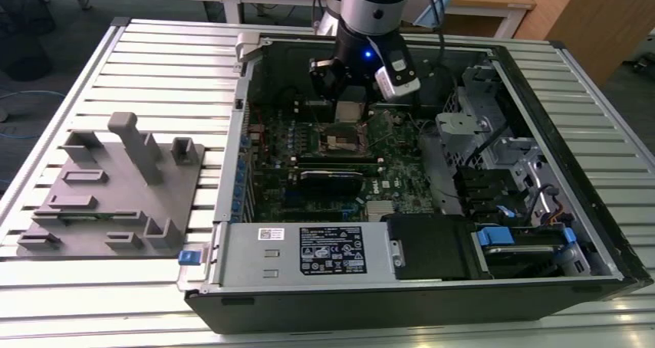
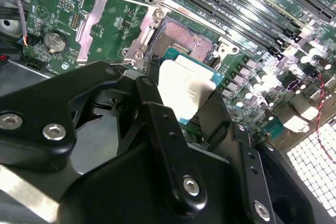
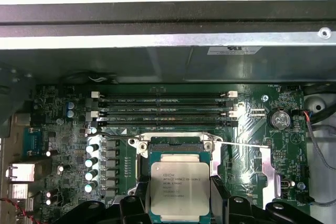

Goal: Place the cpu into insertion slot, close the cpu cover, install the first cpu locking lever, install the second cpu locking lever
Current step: 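Place the cpu into insertion slot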

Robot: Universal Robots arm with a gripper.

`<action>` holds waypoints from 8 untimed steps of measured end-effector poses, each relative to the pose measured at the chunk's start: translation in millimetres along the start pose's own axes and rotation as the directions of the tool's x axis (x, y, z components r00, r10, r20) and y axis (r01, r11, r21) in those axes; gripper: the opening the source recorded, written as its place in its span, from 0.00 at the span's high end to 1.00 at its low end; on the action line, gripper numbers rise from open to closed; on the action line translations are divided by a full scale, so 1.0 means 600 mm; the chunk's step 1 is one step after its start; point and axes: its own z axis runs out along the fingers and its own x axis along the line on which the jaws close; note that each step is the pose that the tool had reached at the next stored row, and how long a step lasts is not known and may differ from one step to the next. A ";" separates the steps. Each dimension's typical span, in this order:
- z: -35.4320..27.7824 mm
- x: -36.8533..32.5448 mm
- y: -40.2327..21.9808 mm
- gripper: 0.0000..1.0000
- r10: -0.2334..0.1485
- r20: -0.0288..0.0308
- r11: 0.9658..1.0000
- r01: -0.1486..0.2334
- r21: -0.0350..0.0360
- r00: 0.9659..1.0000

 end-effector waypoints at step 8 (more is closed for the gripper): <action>0.001 0.000 0.000 0.46 0.017 0.002 1.000 -0.017 -0.001 1.000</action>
